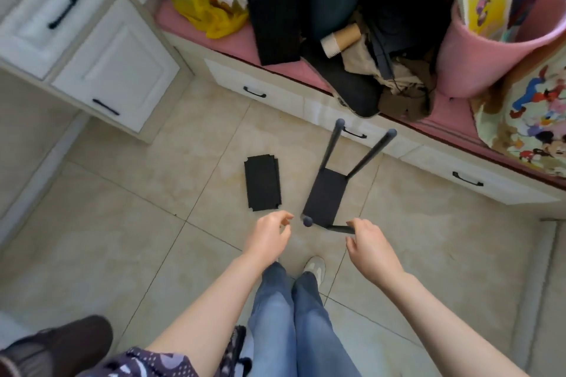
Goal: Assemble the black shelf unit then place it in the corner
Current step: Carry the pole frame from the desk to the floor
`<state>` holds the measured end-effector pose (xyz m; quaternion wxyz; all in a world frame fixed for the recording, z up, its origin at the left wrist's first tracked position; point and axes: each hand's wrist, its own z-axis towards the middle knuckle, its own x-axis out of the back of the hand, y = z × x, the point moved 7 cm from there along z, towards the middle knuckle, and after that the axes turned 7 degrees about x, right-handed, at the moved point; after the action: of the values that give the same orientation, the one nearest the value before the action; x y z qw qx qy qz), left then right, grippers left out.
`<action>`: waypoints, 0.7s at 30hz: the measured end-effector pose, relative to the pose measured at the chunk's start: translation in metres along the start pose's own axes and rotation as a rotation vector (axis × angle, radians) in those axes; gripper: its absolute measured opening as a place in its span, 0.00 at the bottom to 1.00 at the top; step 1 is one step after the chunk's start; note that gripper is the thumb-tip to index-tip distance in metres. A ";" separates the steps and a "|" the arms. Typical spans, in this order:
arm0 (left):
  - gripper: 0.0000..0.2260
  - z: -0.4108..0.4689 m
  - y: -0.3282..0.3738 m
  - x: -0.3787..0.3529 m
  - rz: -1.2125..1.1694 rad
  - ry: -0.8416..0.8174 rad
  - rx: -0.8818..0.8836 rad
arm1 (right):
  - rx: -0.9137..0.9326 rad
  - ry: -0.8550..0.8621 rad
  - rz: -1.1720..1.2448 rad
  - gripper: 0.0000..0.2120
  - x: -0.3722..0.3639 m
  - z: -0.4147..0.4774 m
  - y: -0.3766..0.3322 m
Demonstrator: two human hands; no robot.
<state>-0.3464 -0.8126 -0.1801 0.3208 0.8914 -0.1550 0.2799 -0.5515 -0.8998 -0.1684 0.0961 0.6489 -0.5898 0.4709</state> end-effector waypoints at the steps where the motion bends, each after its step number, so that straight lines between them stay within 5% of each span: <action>1: 0.13 -0.008 -0.004 0.010 -0.014 0.029 0.005 | 0.023 -0.009 -0.013 0.17 0.001 0.000 -0.013; 10: 0.13 -0.103 -0.090 0.123 0.044 0.277 0.166 | 0.328 -0.140 -0.178 0.15 -0.022 -0.013 -0.169; 21: 0.15 -0.214 -0.280 0.231 -0.036 0.502 0.469 | 0.644 -0.277 -0.330 0.16 -0.105 -0.032 -0.365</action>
<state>-0.1208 -0.4849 -0.0414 0.1403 0.8468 0.0131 0.5129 -0.2401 -0.7030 -0.0697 -0.1188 0.7895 -0.3069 0.5181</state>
